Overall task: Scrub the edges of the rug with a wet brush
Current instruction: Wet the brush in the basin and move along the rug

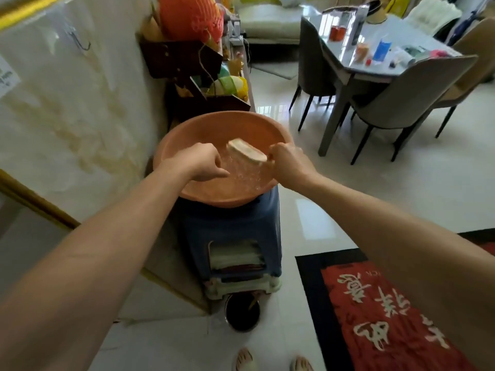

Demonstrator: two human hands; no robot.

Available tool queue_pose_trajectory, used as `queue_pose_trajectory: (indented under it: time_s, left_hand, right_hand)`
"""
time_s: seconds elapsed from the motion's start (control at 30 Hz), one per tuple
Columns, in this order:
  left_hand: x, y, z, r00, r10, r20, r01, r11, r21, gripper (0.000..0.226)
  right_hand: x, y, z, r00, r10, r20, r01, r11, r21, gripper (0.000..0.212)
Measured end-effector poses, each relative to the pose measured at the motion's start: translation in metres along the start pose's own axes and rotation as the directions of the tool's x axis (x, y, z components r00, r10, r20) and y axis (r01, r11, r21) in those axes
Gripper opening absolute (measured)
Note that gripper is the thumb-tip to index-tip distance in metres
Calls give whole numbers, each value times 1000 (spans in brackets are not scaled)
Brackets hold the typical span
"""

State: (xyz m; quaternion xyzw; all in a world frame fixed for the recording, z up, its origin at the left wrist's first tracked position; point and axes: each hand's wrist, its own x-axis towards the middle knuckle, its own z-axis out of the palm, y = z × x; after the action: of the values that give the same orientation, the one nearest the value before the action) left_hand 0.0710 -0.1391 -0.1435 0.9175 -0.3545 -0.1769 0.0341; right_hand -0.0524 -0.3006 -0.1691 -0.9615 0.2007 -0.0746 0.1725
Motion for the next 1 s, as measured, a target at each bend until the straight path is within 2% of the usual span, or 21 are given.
queue_pose_trajectory:
  time_s: [0.07, 0.1, 0.13, 0.17, 0.2, 0.23, 0.27, 0.3, 0.37, 0.47, 0.6, 0.67, 0.73, 0.8, 0.83, 0.9, 0.93, 1.0]
  left_hand:
    - [4, 3, 0, 1000, 4, -15, -4, 1000, 5, 34]
    - [5, 5, 0, 999, 7, -35, -7, 1000, 7, 33]
    - [6, 12, -2, 998, 23, -51, -22, 1000, 12, 31]
    - [6, 18, -3, 997, 32, -70, -32, 999, 6, 30]
    - [7, 31, -4, 994, 57, -88, -57, 998, 5, 28]
    - [9, 42, -5, 991, 81, -104, -82, 997, 3, 27]
    - [10, 54, -4, 988, 110, -111, -110, 994, 0, 26]
    - [14, 73, -3, 983, 150, -106, -150, 989, 7, 26]
    - [16, 110, 0, 971, 223, -81, -222, 975, 20, 28]
    - [12, 185, 17, 933, 358, -19, -357, 932, 59, 32]
    - [-4, 317, 64, 835, 548, 48, -549, 824, 138, 31]
    - [-23, 393, 92, 762, 635, 124, -647, 745, 164, 32]
    - [-63, 495, 136, 650, 733, 200, -760, 632, 152, 33]
    - [-91, 546, 156, 582, 782, 223, -810, 581, 77, 33]
    - [-120, 594, 183, 534, 812, 235, -832, 554, -21, 32]
    - [-165, 658, 218, 512, 827, 231, -764, 562, -316, 31]
    - [-187, 692, 239, 519, 820, 243, -658, 564, -500, 34]
    - [-224, 753, 274, 547, 775, 318, -396, 574, -717, 50]
  right_hand:
    - [-3, -3, -5, 986, 62, -155, -32, 982, 188, 24]
    - [-4, -5, -10, 981, 120, -154, -67, 947, 316, 27]
    - [-9, -4, -17, 972, 215, -89, -146, 861, 487, 28]
    - [-14, -4, -22, 951, 306, 36, -251, 702, 666, 26]
    - [-24, 1, -29, 909, 376, 179, -357, 480, 802, 24]
    - [-34, 4, -35, 868, 402, 293, -417, 267, 869, 24]
    - [-43, 8, -40, 841, 404, 360, -439, 122, 890, 24]
    - [-56, 19, -45, 826, 413, 383, -432, 29, 901, 23]
    - [-77, 41, -51, 821, 429, 376, -386, -67, 920, 21]
    - [-120, 88, -66, 789, 533, 304, -279, -130, 951, 19]
    - [-211, 170, -98, 690, 698, 194, -163, -112, 980, 18]
    - [-270, 214, -115, 593, 794, 138, -72, -119, 990, 16]
    - [-359, 269, -137, 436, 896, 84, 40, -113, 993, 16]
    - [-409, 298, -146, 345, 936, 76, 91, -113, 989, 16]
    - [-456, 320, -157, 270, 961, 59, 101, -89, 991, 18]
    - [-527, 351, -169, 177, 984, 19, 58, -30, 998, 22]
    - [-565, 365, -173, 139, 990, 11, 47, -17, 999, 24]
    - [-626, 387, -177, 73, 997, 6, 70, -11, 997, 23]
